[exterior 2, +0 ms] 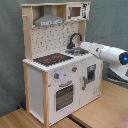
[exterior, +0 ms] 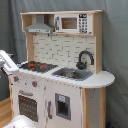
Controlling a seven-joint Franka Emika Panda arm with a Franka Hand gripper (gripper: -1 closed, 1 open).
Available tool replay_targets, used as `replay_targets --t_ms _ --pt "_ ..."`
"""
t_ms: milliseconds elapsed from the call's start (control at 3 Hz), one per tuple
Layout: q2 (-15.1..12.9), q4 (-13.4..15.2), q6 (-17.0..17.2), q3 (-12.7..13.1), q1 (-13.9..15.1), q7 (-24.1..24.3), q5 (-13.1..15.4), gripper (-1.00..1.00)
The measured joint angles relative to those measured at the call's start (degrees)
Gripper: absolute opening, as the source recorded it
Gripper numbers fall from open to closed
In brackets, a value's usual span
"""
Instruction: Play with the kitchen
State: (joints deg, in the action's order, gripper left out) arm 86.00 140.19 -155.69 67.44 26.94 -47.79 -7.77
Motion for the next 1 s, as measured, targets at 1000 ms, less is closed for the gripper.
replay_targets --t_ms 1000 --pt "-0.54 -5.81 13.48 -6.62 2.77 11.24 0.0 1.0"
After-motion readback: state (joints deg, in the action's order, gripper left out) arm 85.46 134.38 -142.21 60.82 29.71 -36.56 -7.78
